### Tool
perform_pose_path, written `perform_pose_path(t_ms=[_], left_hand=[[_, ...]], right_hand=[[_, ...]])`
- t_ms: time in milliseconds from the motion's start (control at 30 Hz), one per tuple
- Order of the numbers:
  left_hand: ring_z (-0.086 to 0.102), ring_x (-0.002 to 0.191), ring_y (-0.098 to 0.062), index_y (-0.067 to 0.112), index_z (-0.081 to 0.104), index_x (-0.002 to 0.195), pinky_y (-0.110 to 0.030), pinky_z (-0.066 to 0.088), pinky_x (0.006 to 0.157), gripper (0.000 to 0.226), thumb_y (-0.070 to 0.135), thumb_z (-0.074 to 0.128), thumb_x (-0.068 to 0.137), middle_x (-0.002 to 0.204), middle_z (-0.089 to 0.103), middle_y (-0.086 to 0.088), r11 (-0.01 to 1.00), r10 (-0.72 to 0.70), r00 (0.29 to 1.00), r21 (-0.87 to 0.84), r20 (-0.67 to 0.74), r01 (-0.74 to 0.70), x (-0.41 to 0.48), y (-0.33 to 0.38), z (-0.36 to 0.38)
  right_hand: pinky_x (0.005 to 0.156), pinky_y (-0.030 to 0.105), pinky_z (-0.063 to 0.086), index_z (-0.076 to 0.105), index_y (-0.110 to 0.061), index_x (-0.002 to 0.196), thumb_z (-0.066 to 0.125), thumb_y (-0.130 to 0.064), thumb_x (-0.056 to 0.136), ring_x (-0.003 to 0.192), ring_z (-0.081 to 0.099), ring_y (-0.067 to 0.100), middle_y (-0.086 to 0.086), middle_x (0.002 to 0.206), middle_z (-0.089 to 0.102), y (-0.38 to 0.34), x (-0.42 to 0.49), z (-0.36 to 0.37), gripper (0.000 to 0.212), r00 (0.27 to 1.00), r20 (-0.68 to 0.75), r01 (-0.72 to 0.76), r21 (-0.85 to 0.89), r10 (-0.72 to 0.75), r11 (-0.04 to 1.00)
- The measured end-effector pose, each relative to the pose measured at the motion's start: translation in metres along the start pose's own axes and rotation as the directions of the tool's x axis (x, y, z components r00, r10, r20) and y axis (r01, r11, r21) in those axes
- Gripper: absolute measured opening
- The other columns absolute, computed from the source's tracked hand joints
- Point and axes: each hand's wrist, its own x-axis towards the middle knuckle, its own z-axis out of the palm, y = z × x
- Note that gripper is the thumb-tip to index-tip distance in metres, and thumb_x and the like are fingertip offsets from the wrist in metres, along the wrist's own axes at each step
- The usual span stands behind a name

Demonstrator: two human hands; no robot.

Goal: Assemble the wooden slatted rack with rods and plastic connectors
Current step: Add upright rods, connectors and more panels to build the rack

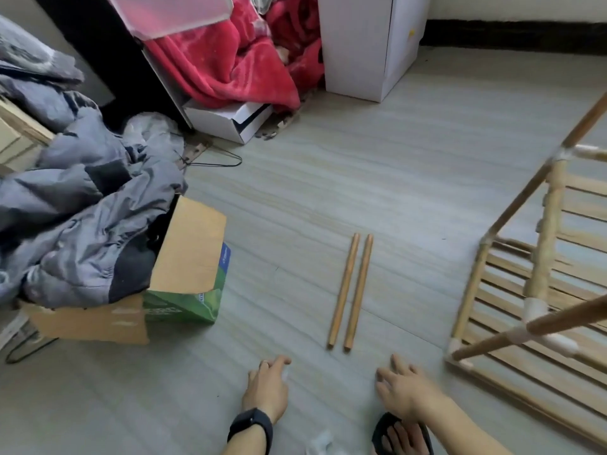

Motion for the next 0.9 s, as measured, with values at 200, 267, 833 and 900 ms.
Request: perform_pose_path(t_ms=[200, 267, 833, 900], left_hand=[[0.064, 0.104, -0.021, 0.029, 0.064, 0.109, -0.027, 0.052, 0.086, 0.015, 0.022, 0.058, 0.097, 0.110, 0.067, 0.000, 0.971, 0.000, 0.999, -0.239, 0.040, 0.009, 0.009, 0.018, -0.020], [0.066, 0.076, -0.020, 0.019, 0.067, 0.108, -0.029, 0.057, 0.072, 0.017, 0.012, 0.066, 0.093, 0.094, 0.066, -0.004, 0.878, 0.028, 0.993, -0.478, 0.113, 0.030, 0.006, 0.032, -0.038], [0.070, 0.080, -0.021, 0.014, 0.068, 0.118, -0.024, 0.058, 0.060, 0.038, 0.013, 0.069, 0.080, 0.113, 0.069, -0.013, -0.076, 0.717, 0.659, -0.965, -0.228, -0.252, -0.230, 0.229, -0.277], [0.070, 0.082, -0.022, 0.015, 0.068, 0.120, -0.026, 0.059, 0.063, 0.037, 0.009, 0.066, 0.084, 0.118, 0.065, -0.015, -0.067, 0.785, 0.568, -0.945, -0.248, -0.320, -0.257, 0.251, -0.286]], right_hand=[[0.121, 0.039, 0.027, 0.025, -0.024, 0.160, 0.032, -0.052, 0.106, 0.150, 0.030, 0.026, 0.006, 0.168, 0.019, 0.002, -0.026, -0.021, 0.061, 0.999, -0.049, 0.010, 0.171, -0.002, 0.985], [0.117, 0.038, 0.032, 0.032, -0.022, 0.157, 0.037, -0.052, 0.106, 0.145, 0.038, 0.025, 0.004, 0.162, 0.035, -0.006, -0.044, -0.041, 0.060, 0.991, -0.131, 0.052, 0.239, -0.021, 0.970], [0.077, 0.043, 0.062, 0.064, -0.016, 0.109, 0.056, -0.035, 0.101, 0.077, 0.076, 0.017, 0.000, 0.095, 0.075, -0.028, -0.344, -0.169, 0.022, 0.543, -0.838, 0.705, 0.421, -0.053, 0.571], [0.072, 0.039, 0.062, 0.064, -0.015, 0.109, 0.054, -0.035, 0.100, 0.074, 0.075, 0.019, 0.002, 0.092, 0.075, -0.012, -0.378, -0.171, 0.024, 0.459, -0.888, 0.749, 0.387, 0.000, 0.538]])
